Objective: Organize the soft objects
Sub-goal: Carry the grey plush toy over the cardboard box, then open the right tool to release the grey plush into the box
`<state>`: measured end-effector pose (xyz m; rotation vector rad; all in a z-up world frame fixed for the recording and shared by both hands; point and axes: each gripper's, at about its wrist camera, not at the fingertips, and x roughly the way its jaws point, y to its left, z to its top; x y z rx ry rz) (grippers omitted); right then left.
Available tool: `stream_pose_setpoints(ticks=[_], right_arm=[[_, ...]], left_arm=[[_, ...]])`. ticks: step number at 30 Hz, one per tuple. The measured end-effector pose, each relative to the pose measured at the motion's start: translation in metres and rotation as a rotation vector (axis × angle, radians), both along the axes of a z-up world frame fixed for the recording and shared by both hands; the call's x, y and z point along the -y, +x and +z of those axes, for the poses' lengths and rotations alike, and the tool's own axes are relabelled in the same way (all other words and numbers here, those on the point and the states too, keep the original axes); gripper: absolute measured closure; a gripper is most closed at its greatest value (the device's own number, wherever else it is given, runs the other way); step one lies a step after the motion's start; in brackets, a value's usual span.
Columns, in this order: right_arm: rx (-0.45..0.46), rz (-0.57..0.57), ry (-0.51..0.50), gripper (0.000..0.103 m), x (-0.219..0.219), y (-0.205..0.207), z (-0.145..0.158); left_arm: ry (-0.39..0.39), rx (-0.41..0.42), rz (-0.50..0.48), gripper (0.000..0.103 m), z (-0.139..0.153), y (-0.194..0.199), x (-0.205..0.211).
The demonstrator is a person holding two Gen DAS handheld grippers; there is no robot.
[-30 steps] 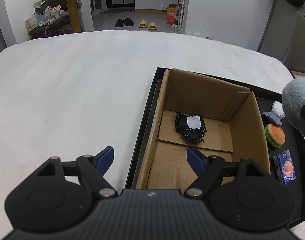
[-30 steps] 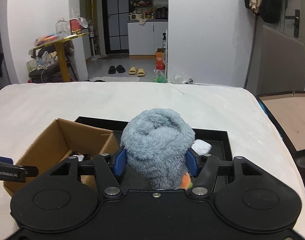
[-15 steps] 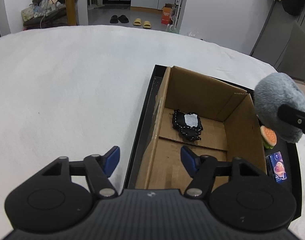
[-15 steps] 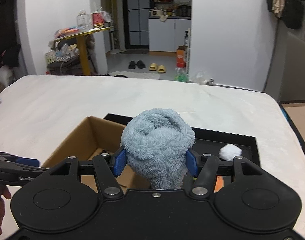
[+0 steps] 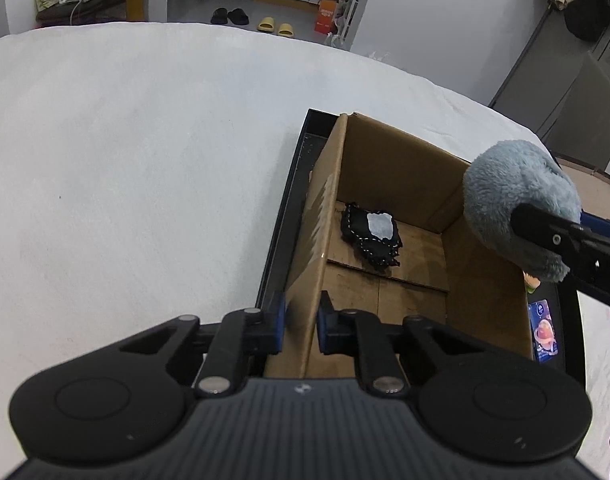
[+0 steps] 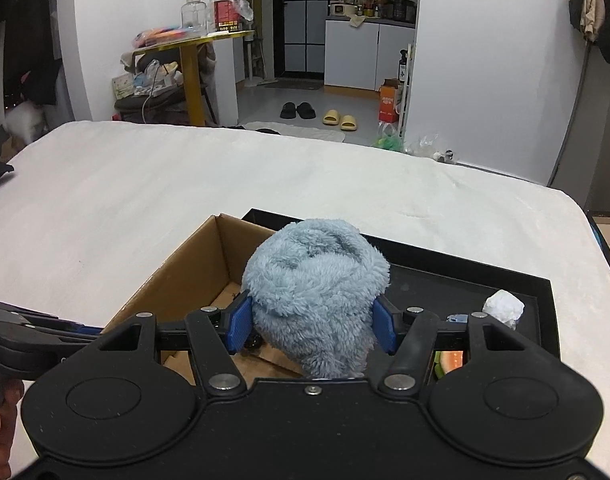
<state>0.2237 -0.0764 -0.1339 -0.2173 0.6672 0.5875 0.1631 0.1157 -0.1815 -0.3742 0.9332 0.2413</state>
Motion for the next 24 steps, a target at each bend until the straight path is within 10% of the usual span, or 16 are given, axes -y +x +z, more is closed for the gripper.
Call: stream_pose_setpoints(ticks=[24], right_arm=[[0.046,-0.002,-0.015,0.033,-0.002,-0.008,-0.005]], left_arm=[[0.006,-0.011,-0.001,0.088,0.002,0.001,-0.004]])
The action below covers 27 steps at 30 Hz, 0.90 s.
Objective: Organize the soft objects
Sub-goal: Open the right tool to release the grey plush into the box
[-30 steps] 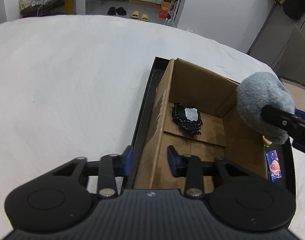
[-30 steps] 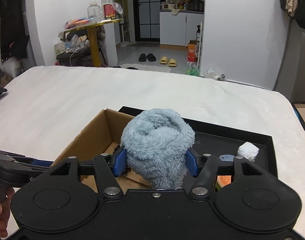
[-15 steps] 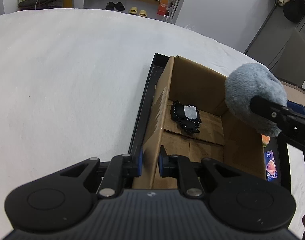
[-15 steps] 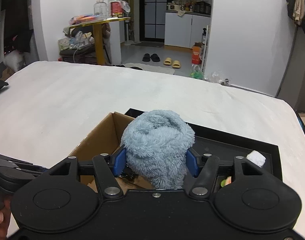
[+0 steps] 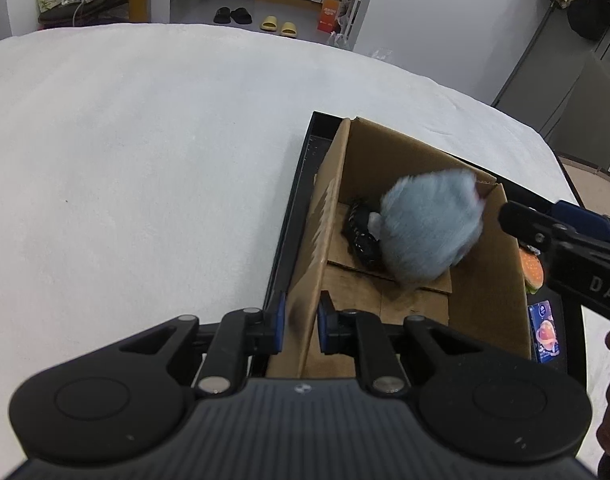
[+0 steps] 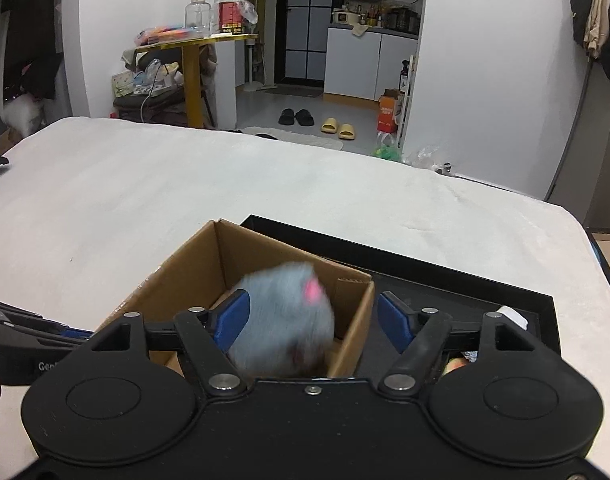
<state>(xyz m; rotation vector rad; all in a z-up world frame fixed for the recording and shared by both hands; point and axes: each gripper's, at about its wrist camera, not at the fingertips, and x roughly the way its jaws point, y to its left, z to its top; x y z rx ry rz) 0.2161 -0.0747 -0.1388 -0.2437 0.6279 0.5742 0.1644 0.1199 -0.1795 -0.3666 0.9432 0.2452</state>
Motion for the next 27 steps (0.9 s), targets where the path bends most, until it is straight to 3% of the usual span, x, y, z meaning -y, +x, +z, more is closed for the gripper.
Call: stream_pose_setpoints(ticks=[15,18,23,27], right_arm=[[-0.050,-0.051,0.054,0.029,0.031,-0.001,-0.004],[-0.052,-0.059,0.064,0.025,0.038,-0.003,-0.005],[-0.072,-0.076,0.080,0.025,0.053,-0.005,-0.009],[-0.092,-0.096,0.093,0.023,0.066,-0.005,-0.016]], left_arm=[[0.068,-0.013,0.001,0.084,0.005,0.002,0.015],[0.080,-0.018,-0.001,0.078,0.005,0.004,0.018],[0.106,-0.023,-0.001,0.057,0.008,0.004,0.021],[0.118,-0.021,0.003,0.050,0.010,0.002,0.025]])
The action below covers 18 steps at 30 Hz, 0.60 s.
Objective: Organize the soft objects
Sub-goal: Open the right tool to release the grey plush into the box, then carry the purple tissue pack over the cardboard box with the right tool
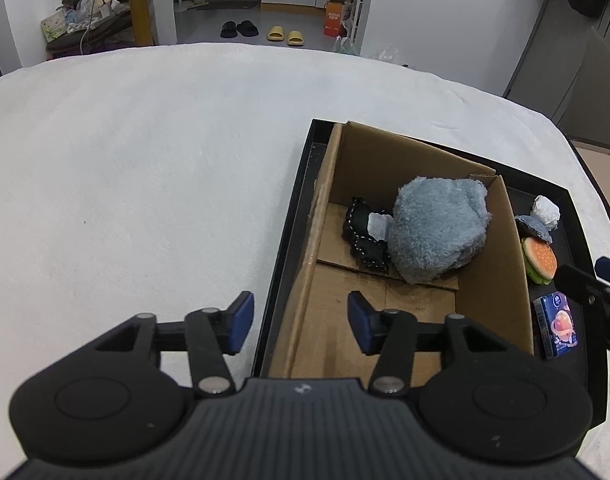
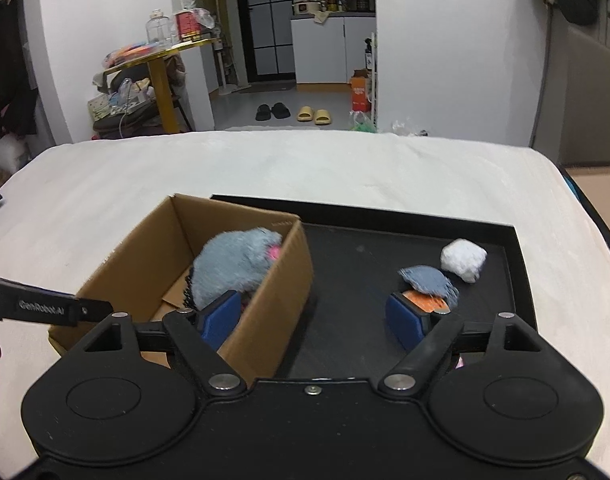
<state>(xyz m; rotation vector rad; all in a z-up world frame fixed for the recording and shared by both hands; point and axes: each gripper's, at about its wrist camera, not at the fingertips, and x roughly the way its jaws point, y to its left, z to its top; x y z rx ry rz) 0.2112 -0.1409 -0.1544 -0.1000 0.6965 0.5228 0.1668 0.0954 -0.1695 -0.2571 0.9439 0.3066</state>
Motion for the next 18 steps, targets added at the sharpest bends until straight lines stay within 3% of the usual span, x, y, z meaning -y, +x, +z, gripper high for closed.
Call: stream_pose_setpoints(ticks=[11,18], right_arm=[[-0.050,-0.033,0.016,0.023,0.027,0.002,-0.016],[-0.086,-0.047,0.006,0.023,0.042,0.003,-0.030]], left_arm=[[0.044,-0.001,-0.020,0.033,0.003,0.002,0.019],[0.055,-0.011,-0.019,0.030,0.000,0.005,0.027]])
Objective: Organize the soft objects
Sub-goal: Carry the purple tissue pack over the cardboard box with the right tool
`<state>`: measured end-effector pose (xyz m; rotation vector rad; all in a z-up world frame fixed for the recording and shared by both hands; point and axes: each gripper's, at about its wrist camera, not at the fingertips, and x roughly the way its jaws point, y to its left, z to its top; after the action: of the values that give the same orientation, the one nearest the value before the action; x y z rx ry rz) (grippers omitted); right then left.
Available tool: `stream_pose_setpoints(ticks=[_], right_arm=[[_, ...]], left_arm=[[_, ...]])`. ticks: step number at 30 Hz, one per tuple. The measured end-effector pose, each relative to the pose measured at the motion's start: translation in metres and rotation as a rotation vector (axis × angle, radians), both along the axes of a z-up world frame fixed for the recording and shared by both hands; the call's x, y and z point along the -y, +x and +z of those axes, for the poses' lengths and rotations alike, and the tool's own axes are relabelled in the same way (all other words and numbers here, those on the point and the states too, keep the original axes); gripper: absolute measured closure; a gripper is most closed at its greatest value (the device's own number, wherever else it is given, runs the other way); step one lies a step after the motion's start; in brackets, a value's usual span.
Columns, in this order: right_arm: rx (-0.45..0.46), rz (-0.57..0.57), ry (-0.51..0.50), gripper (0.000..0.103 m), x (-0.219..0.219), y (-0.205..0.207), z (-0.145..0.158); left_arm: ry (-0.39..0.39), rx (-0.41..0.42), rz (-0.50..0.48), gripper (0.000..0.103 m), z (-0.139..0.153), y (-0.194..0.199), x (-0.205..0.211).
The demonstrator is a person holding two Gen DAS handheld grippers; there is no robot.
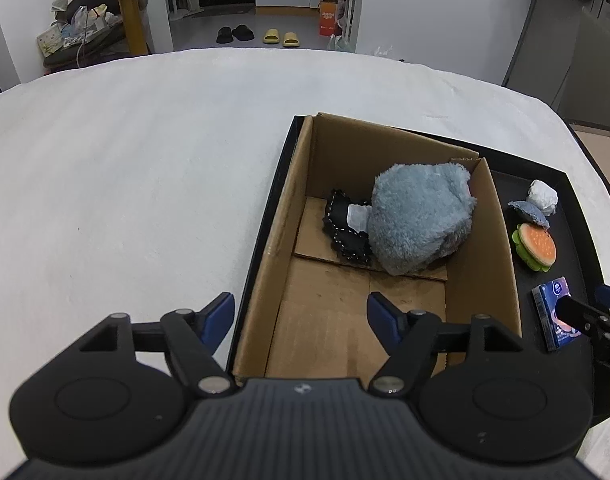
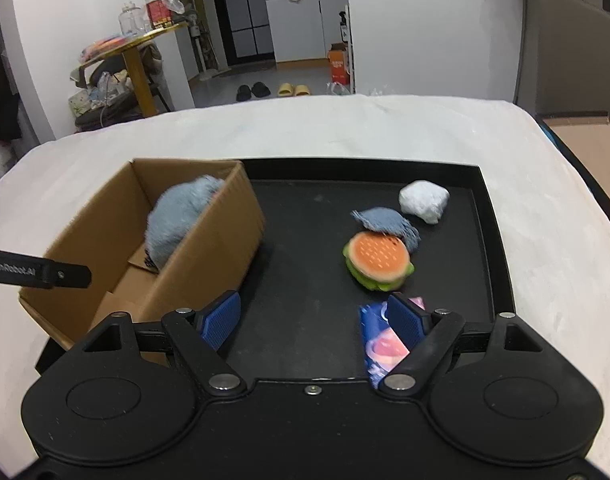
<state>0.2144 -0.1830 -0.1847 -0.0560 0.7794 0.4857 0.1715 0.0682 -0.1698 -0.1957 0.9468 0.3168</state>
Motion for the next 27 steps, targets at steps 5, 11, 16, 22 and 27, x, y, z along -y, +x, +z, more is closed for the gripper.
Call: stream_pose_setpoints(ticks=[5,11,16,22,27], right_arm=[[-0.023,-0.028,-0.027,0.023,0.013,0.007,-0.014],[-0.064,-0.058,-0.062,0.023,0.027,0.016,-0.037],[-0.097,-0.052,-0.108,0.024,0.029,0.019,-0.054],[-0.117,-0.067,-0.121,0.050,0.037,0.017,-0.059],[-0.124,-0.088,-0.109,0.051,0.045,0.013,-0.056]], left_arm=[[0.010,-0.011,0.003,0.029,-0.004,0.002,0.006],[0.045,-0.011,0.004,0.028,-0.004,0.006,0.014],[0.069,-0.011,0.005,0.027,-0.003,0.009,0.019],[0.094,-0.016,0.008,0.027,-0.003,0.010,0.023],[0.100,-0.016,0.008,0.027,-0.002,0.010,0.024]])
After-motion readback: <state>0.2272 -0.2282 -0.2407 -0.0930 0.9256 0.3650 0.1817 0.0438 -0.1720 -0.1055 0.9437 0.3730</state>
